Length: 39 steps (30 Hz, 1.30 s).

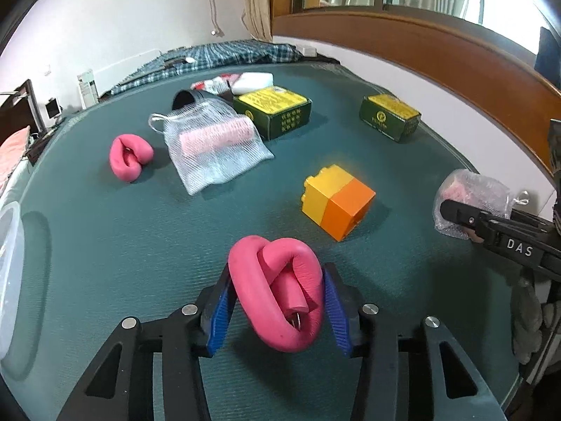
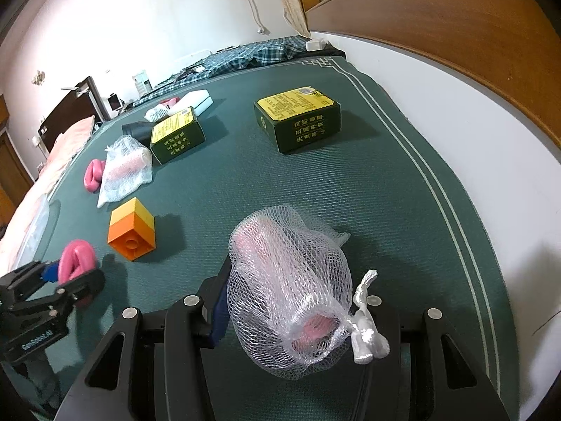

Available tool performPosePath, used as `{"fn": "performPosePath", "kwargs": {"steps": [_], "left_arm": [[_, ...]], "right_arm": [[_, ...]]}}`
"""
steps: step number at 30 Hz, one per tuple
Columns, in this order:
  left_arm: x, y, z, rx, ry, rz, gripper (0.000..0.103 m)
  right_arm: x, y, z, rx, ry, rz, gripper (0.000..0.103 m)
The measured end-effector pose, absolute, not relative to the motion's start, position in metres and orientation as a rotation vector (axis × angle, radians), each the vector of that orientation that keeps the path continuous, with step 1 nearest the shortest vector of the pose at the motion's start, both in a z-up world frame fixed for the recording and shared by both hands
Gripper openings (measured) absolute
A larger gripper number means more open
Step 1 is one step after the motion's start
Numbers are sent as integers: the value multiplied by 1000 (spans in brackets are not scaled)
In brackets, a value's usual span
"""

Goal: Organize objects
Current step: 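Carry the pink curler and mesh bag to the clear plastic bowl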

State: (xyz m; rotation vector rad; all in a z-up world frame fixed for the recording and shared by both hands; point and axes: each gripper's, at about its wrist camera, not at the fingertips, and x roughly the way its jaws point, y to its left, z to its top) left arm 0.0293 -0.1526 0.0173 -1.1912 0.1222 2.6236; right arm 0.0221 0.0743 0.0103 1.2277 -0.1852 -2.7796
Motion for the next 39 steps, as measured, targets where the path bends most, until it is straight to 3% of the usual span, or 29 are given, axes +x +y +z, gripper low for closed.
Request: {"fn": "performPosePath", "kwargs": {"steps": [13, 39], "left_arm": [[33, -196, 29, -1135, 107, 2785, 50], [70, -315, 59, -1026, -94, 3097, 50]], "right_arm": [[23, 42, 19, 1251, -194, -2769, 39], [15, -118, 51, 1064, -90, -2431, 38]]}}
